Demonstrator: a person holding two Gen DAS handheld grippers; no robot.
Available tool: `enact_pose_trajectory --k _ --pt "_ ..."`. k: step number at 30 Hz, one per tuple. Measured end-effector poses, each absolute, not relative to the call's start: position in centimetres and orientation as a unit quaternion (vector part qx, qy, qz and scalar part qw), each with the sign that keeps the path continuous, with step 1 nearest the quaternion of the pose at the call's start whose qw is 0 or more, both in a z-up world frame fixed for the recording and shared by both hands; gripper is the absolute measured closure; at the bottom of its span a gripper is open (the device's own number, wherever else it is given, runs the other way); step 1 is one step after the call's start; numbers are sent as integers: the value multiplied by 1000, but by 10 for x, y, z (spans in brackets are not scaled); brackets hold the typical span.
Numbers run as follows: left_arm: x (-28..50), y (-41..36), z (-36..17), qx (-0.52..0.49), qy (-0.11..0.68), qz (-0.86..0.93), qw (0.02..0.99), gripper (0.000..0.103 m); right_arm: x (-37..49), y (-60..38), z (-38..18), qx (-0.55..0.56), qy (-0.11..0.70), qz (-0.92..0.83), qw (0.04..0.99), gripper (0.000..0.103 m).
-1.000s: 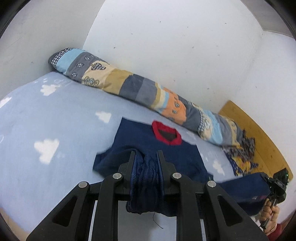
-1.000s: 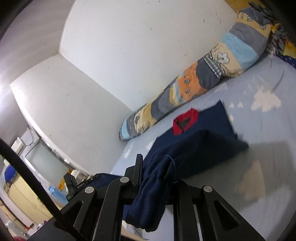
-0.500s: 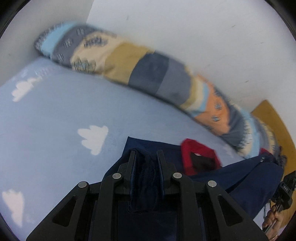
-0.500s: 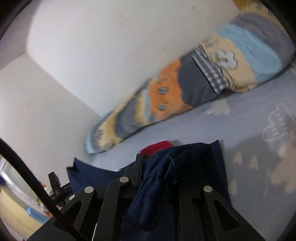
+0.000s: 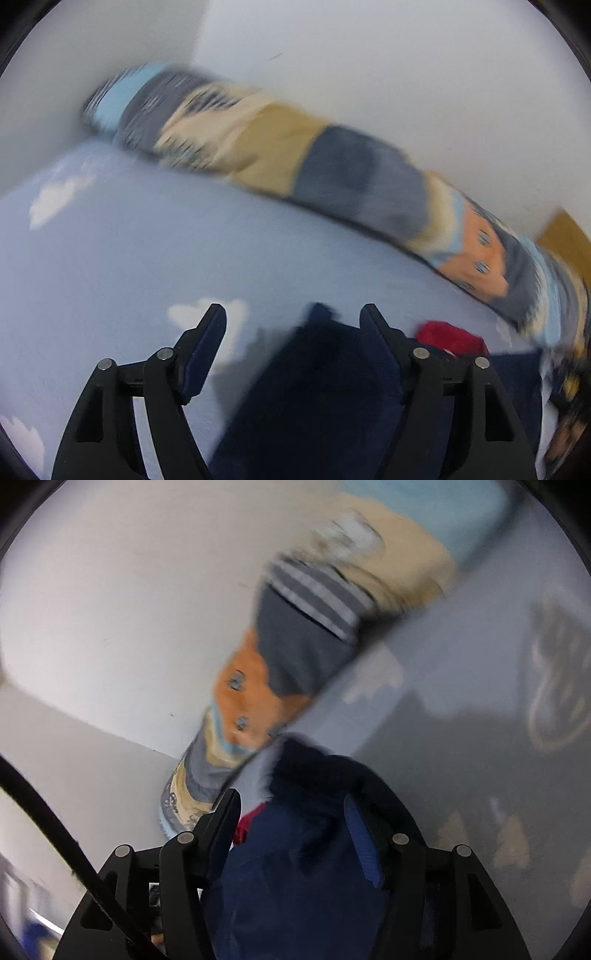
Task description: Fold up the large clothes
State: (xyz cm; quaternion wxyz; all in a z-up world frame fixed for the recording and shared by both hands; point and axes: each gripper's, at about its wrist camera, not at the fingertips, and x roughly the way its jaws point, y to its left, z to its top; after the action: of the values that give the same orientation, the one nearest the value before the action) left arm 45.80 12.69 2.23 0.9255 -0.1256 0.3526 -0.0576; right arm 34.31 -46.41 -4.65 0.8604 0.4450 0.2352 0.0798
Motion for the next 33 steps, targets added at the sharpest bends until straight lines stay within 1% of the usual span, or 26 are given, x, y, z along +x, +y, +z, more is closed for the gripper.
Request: enact_pose_trajectory --k 1,2,4,5,7,9,11,13,14,15,16,17,19,21,22,23,25,26,27,29,31,33 --pt "450 110 24 -110 341 -76 931 25 336 -457 -35 426 219 75 875 27" --pt "442 94 23 -97 331 -93 934 25 330 -451 -25 408 199 66 889 26" --pt "434 62 17 -68 325 -128 935 23 324 -433 -10 373 160 55 912 19" --pt "432 43 10 -41 328 -138 934 23 331 -422 -8 356 167 62 917 16" --pt "429 12 -4 19 320 -142 937 23 349 -398 -19 327 210 90 917 17" --pt "429 -3 -17 74 304 -112 943 23 368 -374 -35 293 244 134 915 26" --pt "437 -1 -37 124 301 -62 943 23 382 -362 -55 240 277 112 924 28" --pt "452 17 -53 137 318 -7 938 23 391 -375 -82 234 301 66 922 39" --pt "460 33 -57 112 334 5 936 23 392 -385 -91 241 307 49 919 60" --pt "465 45 -58 84 344 7 935 23 391 -400 -102 263 309 43 913 85" --pt "469 62 -58 56 349 20 935 23 386 -418 -112 308 299 42 902 93" --pt "471 72 -59 41 351 29 935 23 382 -428 -117 336 288 41 896 98" --pt "474 88 -60 1 358 40 933 23 375 -437 -119 356 268 32 895 99" --pt "472 90 -56 -5 355 39 934 23 373 -427 -107 311 275 3 910 98" --pt "468 88 -50 -1 347 31 937 23 374 -420 -99 284 279 -8 917 95" --pt "462 82 -44 4 338 17 941 23 371 -412 -88 257 276 -11 926 89" --pt "451 75 -36 -6 331 -20 943 23 359 -386 -63 221 259 27 940 88" --pt "442 69 -32 -13 329 -47 943 23 357 -374 -58 215 260 47 940 79" --pt "433 62 -29 -10 328 -70 942 23 356 -355 -54 206 270 70 938 69" --pt "424 45 -29 20 325 -85 942 19 361 -327 -55 190 297 97 931 58" --pt "429 33 -34 42 332 -92 938 19 368 -299 -61 156 323 121 925 58" --pt "442 22 -40 61 347 -100 931 19 378 -280 -62 129 329 134 926 58"
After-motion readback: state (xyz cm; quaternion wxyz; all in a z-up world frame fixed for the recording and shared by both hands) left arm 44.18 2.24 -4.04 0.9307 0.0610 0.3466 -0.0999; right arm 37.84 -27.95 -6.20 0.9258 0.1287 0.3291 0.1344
